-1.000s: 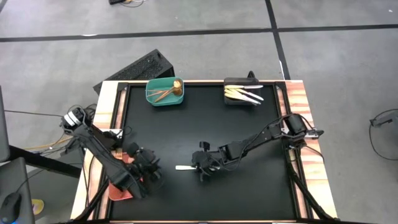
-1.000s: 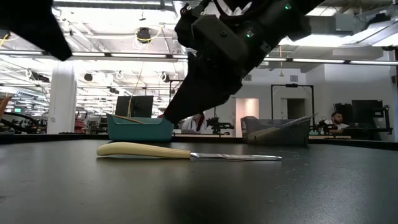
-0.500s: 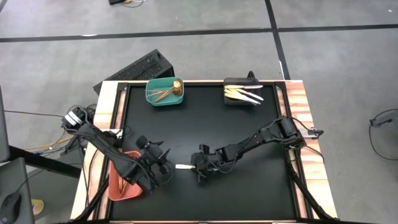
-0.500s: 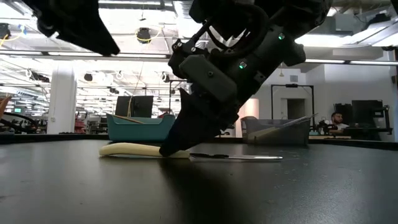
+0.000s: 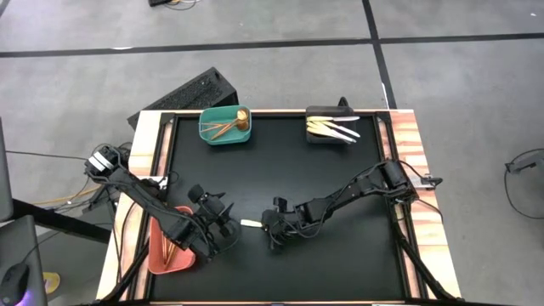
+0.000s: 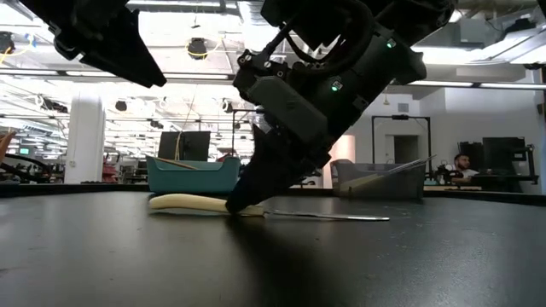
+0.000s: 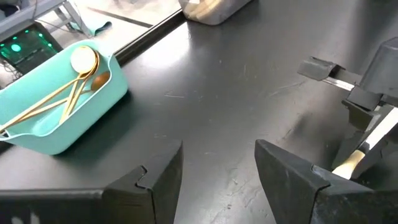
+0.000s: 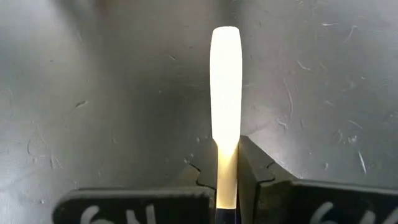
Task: Sort silverware by color (type)
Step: Put the yellow knife into the black bin
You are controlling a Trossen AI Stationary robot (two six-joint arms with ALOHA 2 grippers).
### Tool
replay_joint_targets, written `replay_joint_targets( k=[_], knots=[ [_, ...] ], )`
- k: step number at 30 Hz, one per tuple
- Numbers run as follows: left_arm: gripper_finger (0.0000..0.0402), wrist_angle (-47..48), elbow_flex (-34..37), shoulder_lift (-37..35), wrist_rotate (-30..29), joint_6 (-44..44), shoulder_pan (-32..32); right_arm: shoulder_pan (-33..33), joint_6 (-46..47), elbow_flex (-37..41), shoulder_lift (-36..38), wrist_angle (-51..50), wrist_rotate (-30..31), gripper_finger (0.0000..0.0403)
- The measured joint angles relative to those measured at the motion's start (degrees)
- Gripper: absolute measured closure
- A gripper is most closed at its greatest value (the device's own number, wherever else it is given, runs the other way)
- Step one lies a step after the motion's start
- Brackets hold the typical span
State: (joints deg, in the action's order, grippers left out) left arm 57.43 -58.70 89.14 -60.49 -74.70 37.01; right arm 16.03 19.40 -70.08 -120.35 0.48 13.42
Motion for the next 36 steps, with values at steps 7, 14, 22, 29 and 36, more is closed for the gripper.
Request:
replay_joint_targets(
  k=[7, 14, 22, 29, 36],
  knots=[
    [0.0214, -2.1, 0.0, 0.0, -2.8, 0.0, -0.2, 1.0, -1.7, 0.4, 6.7, -14.4, 3.2, 0.0369],
    [0.0214, -11.9, 0.0, 0.0, -8.2, 4.8, -2.7, 0.6, -1.9, 0.4, 17.1, -37.6, 18.0, 0.0368],
    [0.0214, -22.9, 0.0, 0.0, -2.9, 21.8, -6.9, -7.6, -8.5, 1.4, 27.3, -51.7, 24.4, 0.0366],
    [0.0214, -22.6, 0.0, 0.0, -2.7, 22.5, -8.8, -22.8, -26.1, 7.6, 36.2, -50.5, 24.2, 0.0365],
    [0.0214, -26.5, 3.3, 0.0, -4.1, 25.6, -10.2, -42.4, -44.8, 11.3, 39.8, -42.1, 23.1, 0.0364]
  ],
)
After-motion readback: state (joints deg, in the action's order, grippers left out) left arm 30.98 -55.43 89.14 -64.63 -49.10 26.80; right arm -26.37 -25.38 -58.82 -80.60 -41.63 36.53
